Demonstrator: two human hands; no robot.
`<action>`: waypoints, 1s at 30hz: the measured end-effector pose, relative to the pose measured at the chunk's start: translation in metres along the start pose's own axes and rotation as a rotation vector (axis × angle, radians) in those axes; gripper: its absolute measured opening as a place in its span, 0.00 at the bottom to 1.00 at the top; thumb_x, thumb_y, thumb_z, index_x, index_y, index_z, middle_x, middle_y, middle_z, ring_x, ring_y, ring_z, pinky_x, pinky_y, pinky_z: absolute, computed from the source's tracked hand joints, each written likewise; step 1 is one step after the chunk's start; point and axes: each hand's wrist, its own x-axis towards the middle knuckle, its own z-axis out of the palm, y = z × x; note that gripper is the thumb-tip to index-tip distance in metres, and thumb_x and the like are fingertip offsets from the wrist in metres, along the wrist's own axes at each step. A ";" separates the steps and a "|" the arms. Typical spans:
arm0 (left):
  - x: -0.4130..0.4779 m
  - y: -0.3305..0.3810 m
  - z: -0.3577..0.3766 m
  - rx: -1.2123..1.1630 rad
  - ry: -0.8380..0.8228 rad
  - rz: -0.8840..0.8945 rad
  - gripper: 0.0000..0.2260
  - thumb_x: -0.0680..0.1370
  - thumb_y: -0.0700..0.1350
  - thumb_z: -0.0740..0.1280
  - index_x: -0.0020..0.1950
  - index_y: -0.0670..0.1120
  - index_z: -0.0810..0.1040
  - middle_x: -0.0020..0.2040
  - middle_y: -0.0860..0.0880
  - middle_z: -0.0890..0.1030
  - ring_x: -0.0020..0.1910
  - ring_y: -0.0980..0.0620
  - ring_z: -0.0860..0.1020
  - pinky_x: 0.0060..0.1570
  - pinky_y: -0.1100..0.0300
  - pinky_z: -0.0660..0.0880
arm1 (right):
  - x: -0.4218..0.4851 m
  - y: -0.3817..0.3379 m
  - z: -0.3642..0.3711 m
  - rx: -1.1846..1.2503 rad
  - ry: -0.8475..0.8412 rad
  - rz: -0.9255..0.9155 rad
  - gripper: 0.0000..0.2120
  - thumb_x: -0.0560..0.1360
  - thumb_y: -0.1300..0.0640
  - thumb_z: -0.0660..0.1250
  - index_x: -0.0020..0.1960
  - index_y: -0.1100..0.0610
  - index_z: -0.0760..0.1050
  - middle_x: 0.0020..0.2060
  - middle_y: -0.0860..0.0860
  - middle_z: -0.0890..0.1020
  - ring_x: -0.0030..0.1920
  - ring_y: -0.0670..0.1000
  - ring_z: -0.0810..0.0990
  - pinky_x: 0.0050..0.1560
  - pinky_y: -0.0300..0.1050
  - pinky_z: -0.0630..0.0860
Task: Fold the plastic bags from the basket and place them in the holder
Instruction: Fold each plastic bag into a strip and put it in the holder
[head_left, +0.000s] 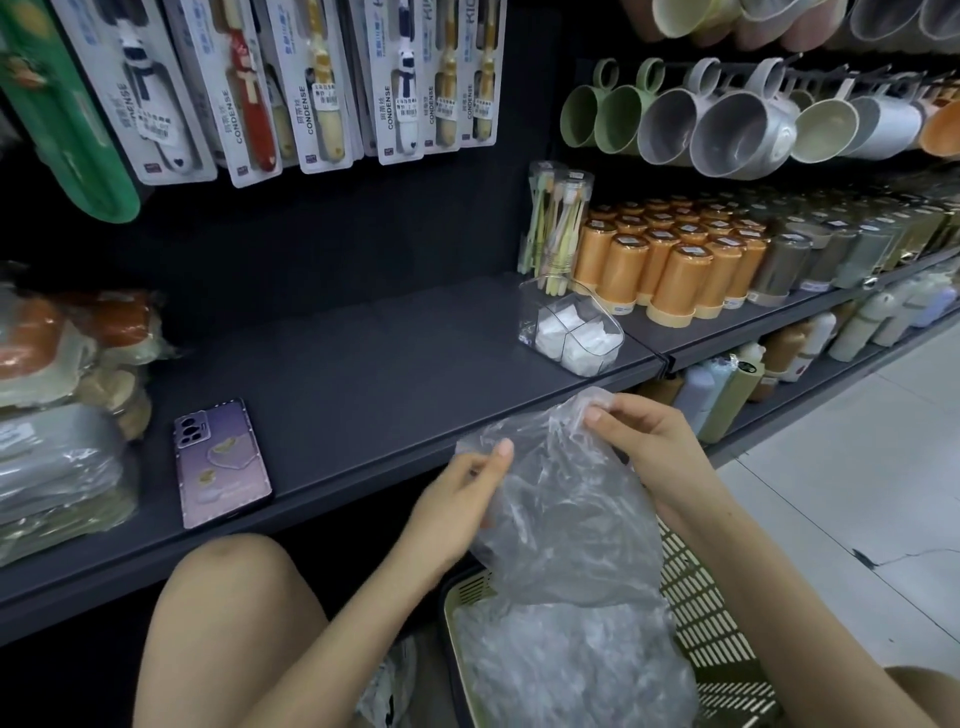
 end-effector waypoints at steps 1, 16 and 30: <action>0.000 0.000 0.006 0.009 -0.012 -0.016 0.27 0.68 0.71 0.59 0.54 0.53 0.76 0.44 0.54 0.79 0.39 0.54 0.79 0.49 0.55 0.75 | 0.000 0.000 0.003 0.021 0.000 0.004 0.06 0.76 0.62 0.67 0.43 0.60 0.82 0.37 0.53 0.83 0.38 0.48 0.81 0.40 0.40 0.78; 0.012 -0.011 -0.021 0.068 0.259 0.406 0.09 0.75 0.42 0.71 0.43 0.57 0.79 0.40 0.64 0.82 0.41 0.62 0.80 0.42 0.71 0.73 | 0.004 0.002 -0.044 -0.100 0.103 0.109 0.10 0.79 0.57 0.64 0.45 0.60 0.83 0.38 0.55 0.85 0.37 0.51 0.80 0.44 0.45 0.78; 0.019 0.001 -0.065 0.427 0.352 0.420 0.06 0.72 0.53 0.73 0.38 0.56 0.78 0.38 0.58 0.80 0.38 0.55 0.77 0.39 0.61 0.71 | 0.013 0.000 -0.028 -0.174 0.094 -0.033 0.10 0.75 0.57 0.69 0.46 0.64 0.81 0.42 0.64 0.83 0.40 0.52 0.79 0.49 0.49 0.74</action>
